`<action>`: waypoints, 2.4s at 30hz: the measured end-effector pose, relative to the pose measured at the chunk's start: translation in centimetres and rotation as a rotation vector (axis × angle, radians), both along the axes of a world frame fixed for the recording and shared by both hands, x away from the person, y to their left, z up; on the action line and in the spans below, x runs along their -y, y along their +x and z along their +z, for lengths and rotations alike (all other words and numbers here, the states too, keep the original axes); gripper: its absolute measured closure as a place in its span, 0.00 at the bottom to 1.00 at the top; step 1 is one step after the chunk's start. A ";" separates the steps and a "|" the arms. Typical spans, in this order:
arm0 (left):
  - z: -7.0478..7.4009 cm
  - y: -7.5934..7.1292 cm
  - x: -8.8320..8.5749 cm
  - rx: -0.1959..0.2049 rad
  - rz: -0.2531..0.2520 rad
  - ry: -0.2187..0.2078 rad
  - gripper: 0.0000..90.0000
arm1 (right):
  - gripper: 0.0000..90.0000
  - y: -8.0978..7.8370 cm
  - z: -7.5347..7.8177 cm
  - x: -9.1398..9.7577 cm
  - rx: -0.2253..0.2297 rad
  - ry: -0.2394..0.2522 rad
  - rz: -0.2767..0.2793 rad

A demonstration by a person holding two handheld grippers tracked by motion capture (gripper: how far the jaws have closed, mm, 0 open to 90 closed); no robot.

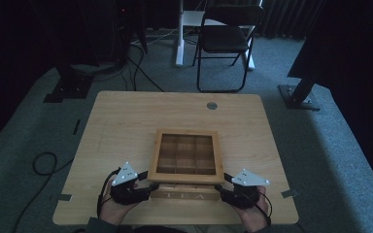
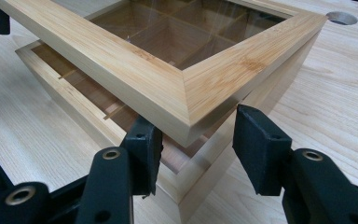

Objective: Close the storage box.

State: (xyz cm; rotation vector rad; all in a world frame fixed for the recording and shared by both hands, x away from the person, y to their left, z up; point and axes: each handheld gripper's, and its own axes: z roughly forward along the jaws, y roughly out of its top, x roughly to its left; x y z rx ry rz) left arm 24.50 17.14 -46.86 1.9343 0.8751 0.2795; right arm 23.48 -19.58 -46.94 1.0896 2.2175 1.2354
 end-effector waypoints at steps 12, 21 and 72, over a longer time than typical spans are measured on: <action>-0.3 -0.1 0.2 0.000 -0.004 0.029 0.49 | 0.58 -0.1 -0.5 -0.1 -0.005 -0.018 0.003; -0.9 -0.1 0.3 -0.008 -0.005 0.040 0.48 | 0.56 -0.1 -1.1 -0.1 -0.020 -0.022 0.006; -0.4 -0.7 -1.8 0.019 0.043 -0.014 0.48 | 0.42 -1.3 -0.7 2.0 -0.016 0.017 -0.002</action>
